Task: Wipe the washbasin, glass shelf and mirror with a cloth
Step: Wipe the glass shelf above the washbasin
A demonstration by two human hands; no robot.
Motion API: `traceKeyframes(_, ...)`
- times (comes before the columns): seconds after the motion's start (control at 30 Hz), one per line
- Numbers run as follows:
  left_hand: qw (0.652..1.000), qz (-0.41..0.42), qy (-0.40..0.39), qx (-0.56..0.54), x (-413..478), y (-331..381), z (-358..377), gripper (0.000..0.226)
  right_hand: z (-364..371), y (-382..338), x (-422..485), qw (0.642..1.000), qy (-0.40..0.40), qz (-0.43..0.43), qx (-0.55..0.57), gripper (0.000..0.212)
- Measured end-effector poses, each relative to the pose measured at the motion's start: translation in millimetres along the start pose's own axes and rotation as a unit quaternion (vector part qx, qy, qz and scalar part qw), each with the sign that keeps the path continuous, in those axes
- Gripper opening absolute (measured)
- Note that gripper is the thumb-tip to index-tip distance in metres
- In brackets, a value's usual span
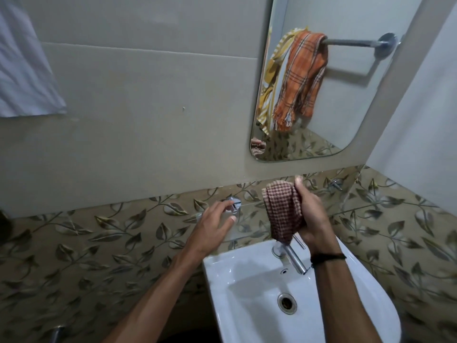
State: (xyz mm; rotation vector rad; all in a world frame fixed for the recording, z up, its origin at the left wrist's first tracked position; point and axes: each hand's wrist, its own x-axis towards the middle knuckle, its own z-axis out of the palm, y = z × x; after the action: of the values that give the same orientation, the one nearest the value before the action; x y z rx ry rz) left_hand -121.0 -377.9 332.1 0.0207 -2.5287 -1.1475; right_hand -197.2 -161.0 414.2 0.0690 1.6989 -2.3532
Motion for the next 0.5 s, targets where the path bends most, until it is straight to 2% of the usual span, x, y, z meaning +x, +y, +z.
traceKeyframes(0.07, 0.999, -0.013, 0.025, -0.04, 0, 4, -1, 0.042, 8, -6, 14, 0.998, -0.045, 0.031, -0.032, 0.046)
traceKeyframes(0.13, 0.997, -0.015, 0.045, -0.061, 0, 8, -1, 0.044, 12, -2, 31, 0.993, -0.063, 0.006, -0.102, 0.036)
traceKeyframes(0.17, 0.997, -0.011, 0.052, -0.061, 0, 10, 0, 0.045, 13, 1, 40, 0.981, -0.055, -0.022, -0.187, 0.032)
traceKeyframes(0.23, 0.998, 0.002, 0.056, -0.038, -1, 12, 3, 0.047, 7, 13, 55, 0.929, -0.027, -0.068, -0.362, 0.034)
traceKeyframes(0.27, 0.998, 0.01, 0.053, -0.02, -2, 13, 5, 0.048, 2, 19, 61, 0.908, -0.013, -0.072, -0.411, 0.037)
traceKeyframes(0.33, 0.999, 0.025, 0.038, 0.005, -5, 18, 12, 0.049, -8, 25, 63, 0.894, 0.009, -0.07, -0.443, 0.04)
traceKeyframes(0.4, 0.999, 0.042, 0.02, 0.023, -7, 23, 20, 0.049, -14, 21, 53, 0.897, 0.007, -0.054, -0.439, 0.039)
traceKeyframes(0.5, 0.998, 0.042, -0.015, 0.047, -5, 30, 31, 0.047, -21, 18, 45, 0.909, -0.025, -0.017, -0.415, 0.059)
